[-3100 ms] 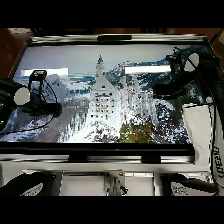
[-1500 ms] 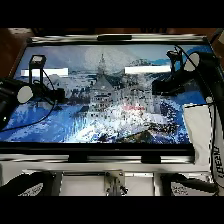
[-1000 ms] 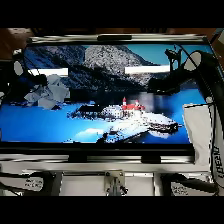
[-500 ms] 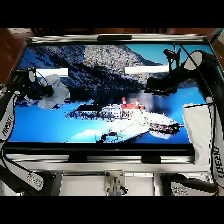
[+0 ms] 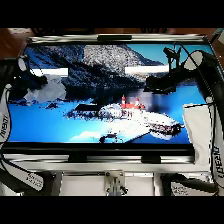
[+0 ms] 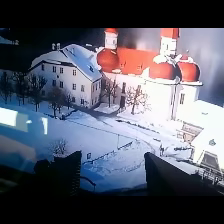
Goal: Fold the shirts.
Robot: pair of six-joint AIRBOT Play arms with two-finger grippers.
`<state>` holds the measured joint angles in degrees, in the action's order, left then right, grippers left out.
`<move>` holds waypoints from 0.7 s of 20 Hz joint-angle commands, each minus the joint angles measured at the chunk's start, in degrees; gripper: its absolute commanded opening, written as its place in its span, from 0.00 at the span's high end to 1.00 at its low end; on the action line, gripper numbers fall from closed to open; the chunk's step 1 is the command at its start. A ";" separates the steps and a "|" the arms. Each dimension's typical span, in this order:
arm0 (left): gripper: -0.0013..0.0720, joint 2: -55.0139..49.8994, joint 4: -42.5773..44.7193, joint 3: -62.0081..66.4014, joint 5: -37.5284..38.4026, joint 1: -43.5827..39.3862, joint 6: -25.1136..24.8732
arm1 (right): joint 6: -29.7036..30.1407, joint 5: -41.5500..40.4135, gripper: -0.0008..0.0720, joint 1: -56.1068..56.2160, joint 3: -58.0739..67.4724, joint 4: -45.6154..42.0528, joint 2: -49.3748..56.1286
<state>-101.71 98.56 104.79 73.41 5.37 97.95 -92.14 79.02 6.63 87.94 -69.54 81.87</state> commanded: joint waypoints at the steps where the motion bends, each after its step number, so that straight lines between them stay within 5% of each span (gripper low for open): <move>1: 0.94 9.16 -0.09 7.96 4.90 -1.88 -5.62 | 1.49 2.93 0.30 -0.02 0.09 0.02 -0.87; 8: 0.94 36.15 -17.59 8.11 4.28 -17.03 -3.91 | 1.18 3.74 0.30 -0.02 0.09 -10.10 -17.07; 14: 0.94 36.89 -17.59 -4.20 -0.76 -40.04 3.26 | -2.45 5.16 0.30 -0.02 0.09 -23.78 -30.32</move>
<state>-65.67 82.15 106.56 76.49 -24.58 97.58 -93.23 83.07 6.63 88.01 -86.21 57.25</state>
